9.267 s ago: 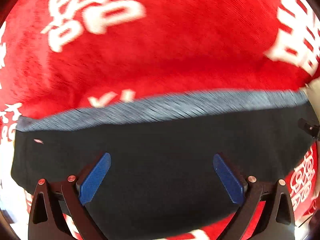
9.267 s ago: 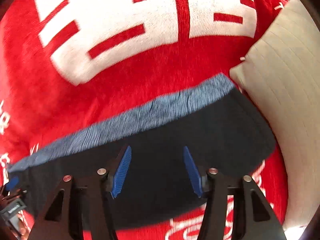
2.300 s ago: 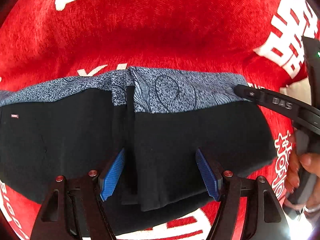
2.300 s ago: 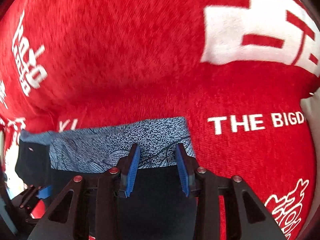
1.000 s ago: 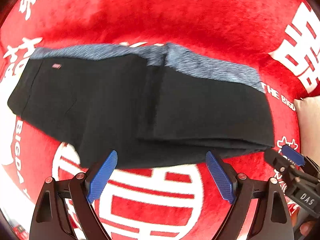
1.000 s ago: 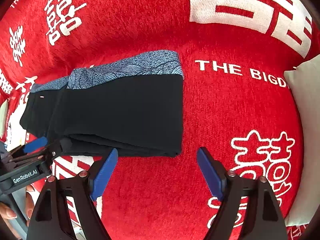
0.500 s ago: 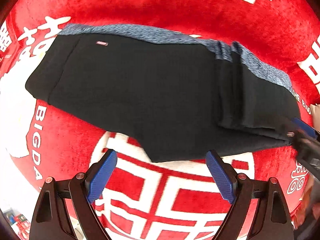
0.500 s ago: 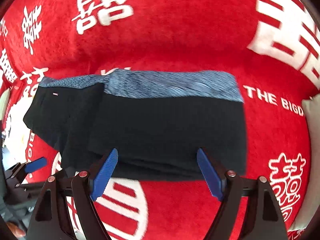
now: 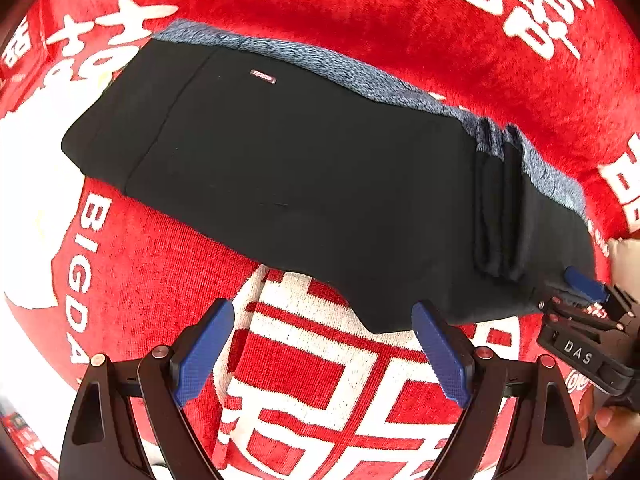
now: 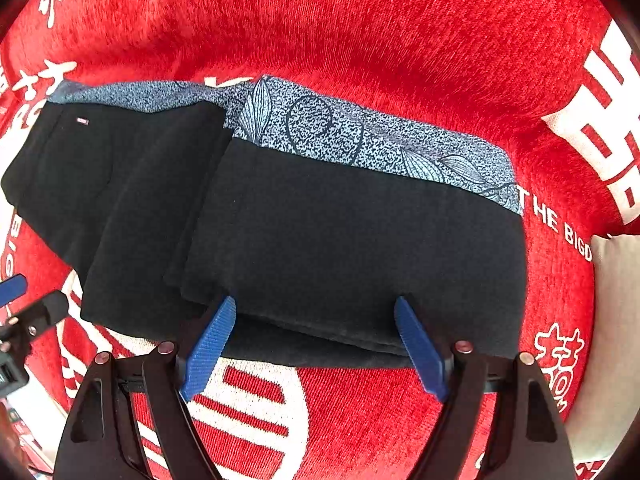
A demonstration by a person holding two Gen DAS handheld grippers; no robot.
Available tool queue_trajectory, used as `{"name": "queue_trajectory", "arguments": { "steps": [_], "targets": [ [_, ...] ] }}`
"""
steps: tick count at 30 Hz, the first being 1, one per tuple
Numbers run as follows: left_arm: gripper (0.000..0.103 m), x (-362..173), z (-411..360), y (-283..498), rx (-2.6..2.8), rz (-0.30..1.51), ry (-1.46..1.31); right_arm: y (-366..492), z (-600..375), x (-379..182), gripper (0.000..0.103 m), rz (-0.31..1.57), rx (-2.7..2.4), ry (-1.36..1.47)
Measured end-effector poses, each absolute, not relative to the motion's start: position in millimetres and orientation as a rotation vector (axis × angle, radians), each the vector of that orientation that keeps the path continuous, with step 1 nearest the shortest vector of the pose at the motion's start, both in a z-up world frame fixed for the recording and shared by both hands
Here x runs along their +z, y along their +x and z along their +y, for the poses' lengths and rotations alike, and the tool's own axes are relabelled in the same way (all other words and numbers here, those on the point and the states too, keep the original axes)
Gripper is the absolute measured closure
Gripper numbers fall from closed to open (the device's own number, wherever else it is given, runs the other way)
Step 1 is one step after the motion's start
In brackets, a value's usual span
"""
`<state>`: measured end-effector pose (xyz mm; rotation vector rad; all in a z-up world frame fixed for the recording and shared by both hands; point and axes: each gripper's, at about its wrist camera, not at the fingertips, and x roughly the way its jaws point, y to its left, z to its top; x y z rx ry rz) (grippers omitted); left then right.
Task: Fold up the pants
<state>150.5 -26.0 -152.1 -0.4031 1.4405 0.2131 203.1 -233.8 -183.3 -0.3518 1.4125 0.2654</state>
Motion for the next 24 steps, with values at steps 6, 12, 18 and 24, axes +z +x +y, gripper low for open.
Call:
{"name": "queue_trajectory", "arguments": {
  "steps": [6, 12, 18, 24],
  "targets": [
    [0.012, -143, 11, 143, 0.247, 1.365, -0.465, 204, -221, -156, 0.019, 1.364, 0.337, -0.281],
    [0.012, -138, 59, 143, 0.312, 1.305, -0.52, 225, -161, -147, 0.033, 1.347, 0.488, -0.197],
    [0.012, -146, 94, 136, 0.35, 1.291, -0.598, 237, -88, -167, 0.066, 1.386, 0.596, -0.168],
    [0.012, -153, 117, 136, 0.375, 1.263, -0.636, 264, -15, -185, 0.066, 1.337, 0.673, -0.153]
  ]
}}
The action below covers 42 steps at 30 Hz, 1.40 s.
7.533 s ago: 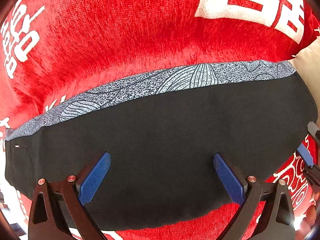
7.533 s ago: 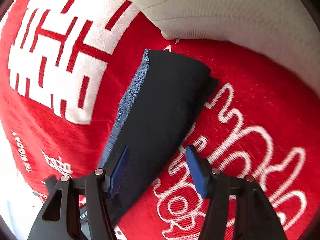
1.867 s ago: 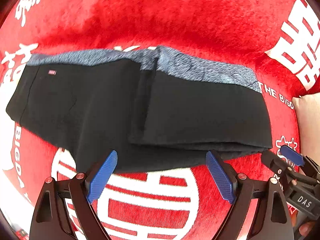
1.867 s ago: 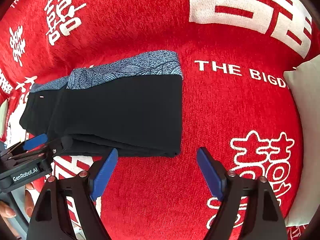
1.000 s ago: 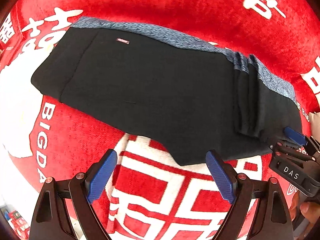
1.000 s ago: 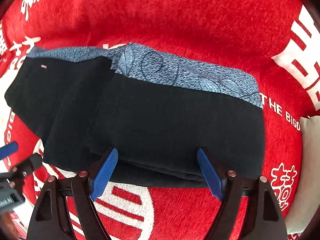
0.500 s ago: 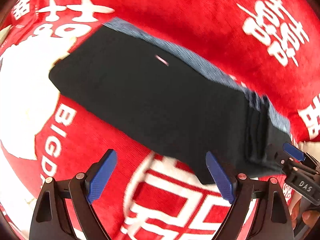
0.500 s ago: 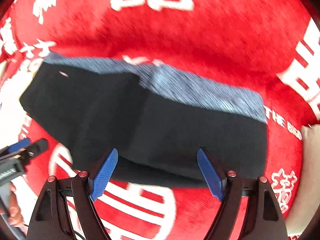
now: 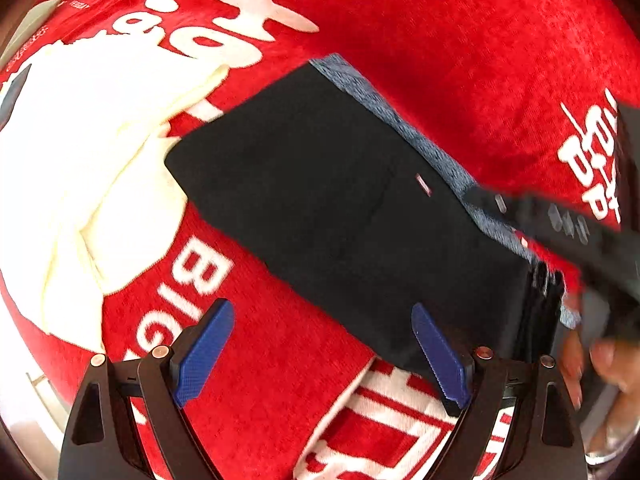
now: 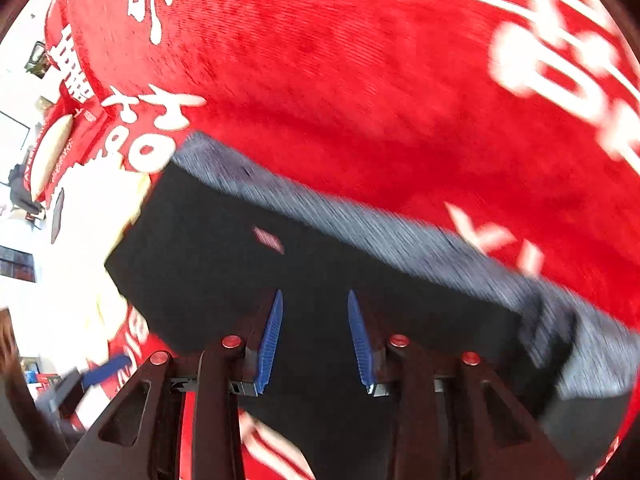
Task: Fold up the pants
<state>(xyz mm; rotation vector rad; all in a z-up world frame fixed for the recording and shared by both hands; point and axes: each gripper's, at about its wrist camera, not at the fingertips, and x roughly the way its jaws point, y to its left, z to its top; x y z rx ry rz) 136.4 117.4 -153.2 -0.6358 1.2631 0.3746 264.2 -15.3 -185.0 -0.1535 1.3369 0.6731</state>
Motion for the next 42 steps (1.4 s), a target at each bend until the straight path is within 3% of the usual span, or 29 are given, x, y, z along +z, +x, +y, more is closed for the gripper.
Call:
{"name": "queue_trajectory", "arguments": {
  "steps": [3, 8, 11, 21, 24, 27, 36, 42],
  "targets": [
    [0.012, -152, 126, 148, 0.365, 1.222, -0.619, 280, 15, -191, 0.065, 1.295, 0.69, -0.166],
    [0.012, -163, 136, 164, 0.369, 1.219, -0.616, 298, 34, -232, 0.065, 1.393, 0.61, -0.163],
    [0.012, -168, 139, 161, 0.372, 1.228, -0.634, 307, 38, -243, 0.06, 1.348, 0.523, -0.206],
    [0.012, -166, 151, 142, 0.374, 1.234, -0.666, 269, 7, -188, 0.056, 1.284, 0.568, -0.261],
    [0.012, -171, 146, 135, 0.38, 1.241, -0.659, 254, -7, -201, 0.048, 1.328, 0.55, -0.294],
    [0.012, -177, 139, 130, 0.372, 1.268, -0.659, 254, -17, -248, 0.04, 1.458, 0.507, -0.371],
    [0.012, -181, 128, 122, 0.38, 1.287, -0.675, 209, -54, -207, 0.038, 1.373, 0.509, -0.432],
    [0.012, -184, 118, 120, 0.408, 1.335, -0.598, 193, -103, -208, 0.028, 1.419, 0.437, -0.461]
  ]
}}
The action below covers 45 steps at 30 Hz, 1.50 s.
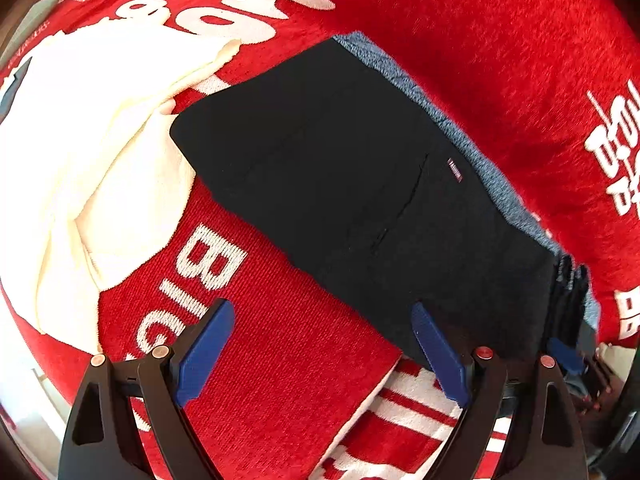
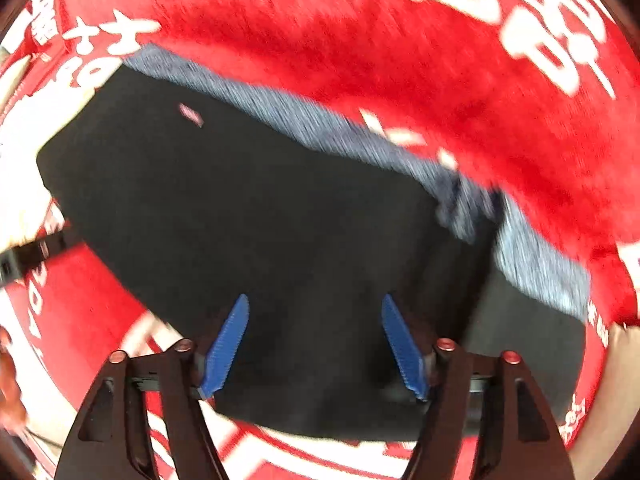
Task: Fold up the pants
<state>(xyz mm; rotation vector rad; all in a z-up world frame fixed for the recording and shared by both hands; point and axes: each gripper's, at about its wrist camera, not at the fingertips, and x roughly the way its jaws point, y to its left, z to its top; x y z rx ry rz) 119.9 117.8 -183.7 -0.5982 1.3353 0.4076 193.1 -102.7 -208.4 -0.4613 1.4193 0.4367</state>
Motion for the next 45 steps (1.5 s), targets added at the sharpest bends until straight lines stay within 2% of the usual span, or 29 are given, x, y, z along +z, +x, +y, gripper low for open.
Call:
{"name": "queue_trajectory", "arguments": {
  "steps": [6, 21, 28, 42, 45],
  "targets": [
    [0.012, -190, 99, 129, 0.411, 1.362, -0.553, 185, -109, -206, 0.023, 1.396, 0.454, -0.496],
    [0.012, -202, 117, 117, 0.34, 1.31, -0.77, 166, -115, -201, 0.023, 1.429, 0.463, -0.454],
    [0.012, -204, 148, 105, 0.309, 1.186, -0.949, 156, -109, -208, 0.023, 1.44, 0.463, -0.435],
    [0.012, -213, 173, 120, 0.13, 0.97, -1.085, 164, -105, -215, 0.023, 1.432, 0.457, -0.424],
    [0.006, -214, 172, 123, 0.108, 0.902, -1.145, 162, -104, -213, 0.023, 1.426, 0.458, -0.422]
  ]
}}
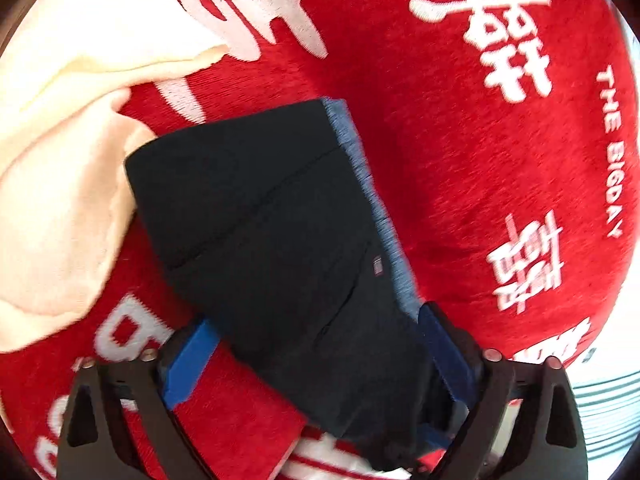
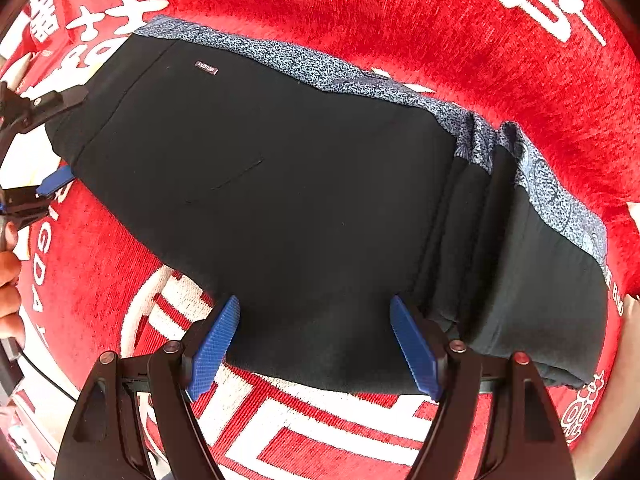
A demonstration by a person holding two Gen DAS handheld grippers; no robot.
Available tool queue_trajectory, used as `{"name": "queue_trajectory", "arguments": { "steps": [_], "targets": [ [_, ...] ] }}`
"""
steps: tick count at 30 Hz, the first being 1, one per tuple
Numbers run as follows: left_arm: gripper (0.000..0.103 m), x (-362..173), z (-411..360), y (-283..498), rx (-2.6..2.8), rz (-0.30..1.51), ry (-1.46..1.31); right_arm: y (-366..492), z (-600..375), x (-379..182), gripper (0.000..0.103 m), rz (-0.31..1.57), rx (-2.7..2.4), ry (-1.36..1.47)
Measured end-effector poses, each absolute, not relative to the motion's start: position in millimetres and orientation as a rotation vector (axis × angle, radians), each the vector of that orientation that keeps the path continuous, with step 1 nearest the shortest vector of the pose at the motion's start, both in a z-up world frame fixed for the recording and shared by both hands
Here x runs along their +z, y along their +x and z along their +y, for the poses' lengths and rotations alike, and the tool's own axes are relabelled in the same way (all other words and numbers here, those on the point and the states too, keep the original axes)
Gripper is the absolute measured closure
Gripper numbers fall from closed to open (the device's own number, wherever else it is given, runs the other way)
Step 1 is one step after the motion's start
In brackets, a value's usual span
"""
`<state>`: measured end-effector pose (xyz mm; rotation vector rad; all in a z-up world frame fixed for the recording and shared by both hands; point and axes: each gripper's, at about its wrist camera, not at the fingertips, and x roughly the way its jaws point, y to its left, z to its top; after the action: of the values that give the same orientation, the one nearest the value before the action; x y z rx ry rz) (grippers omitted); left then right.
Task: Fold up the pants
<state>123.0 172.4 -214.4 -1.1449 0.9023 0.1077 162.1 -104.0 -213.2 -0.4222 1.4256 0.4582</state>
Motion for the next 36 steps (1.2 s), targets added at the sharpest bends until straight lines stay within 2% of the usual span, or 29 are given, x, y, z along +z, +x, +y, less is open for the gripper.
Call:
{"name": "queue_trajectory", "arguments": {
  "steps": [5, 13, 16, 18, 21, 23, 28, 36],
  "targets": [
    [0.006, -213, 174, 131, 0.049, 0.805, -1.207, 163, -105, -210, 0.023, 1.404, 0.462, -0.409],
    [0.007, -210, 155, 162, 0.18, 0.984, -1.037, 170, -109, -196, 0.023, 1.368, 0.46, -0.386],
    [0.028, -205, 149, 166, 0.299, 1.062, -0.932, 175, -109, -186, 0.023, 1.358, 0.466, -0.363],
    [0.058, -205, 148, 166, 0.358, 1.103, -0.883, 180, -110, -178, 0.023, 1.355, 0.468, -0.339],
    [0.073, -203, 152, 162, 0.384, 1.127, -0.876, 189, -115, -168, 0.023, 1.354, 0.463, -0.299],
    [0.075, -197, 147, 164, 0.382, 1.138, -0.822, 193, -117, -163, 0.023, 1.356, 0.461, -0.282],
    [0.077, -166, 106, 173, 0.384, 1.131, -0.471, 210, -118, -152, 0.023, 1.398, 0.5, -0.218],
    [0.077, -153, 59, 177, 0.369, 1.118, -0.141, 266, -76, -127, 0.02, 1.474, 0.66, -0.115]
  ]
}}
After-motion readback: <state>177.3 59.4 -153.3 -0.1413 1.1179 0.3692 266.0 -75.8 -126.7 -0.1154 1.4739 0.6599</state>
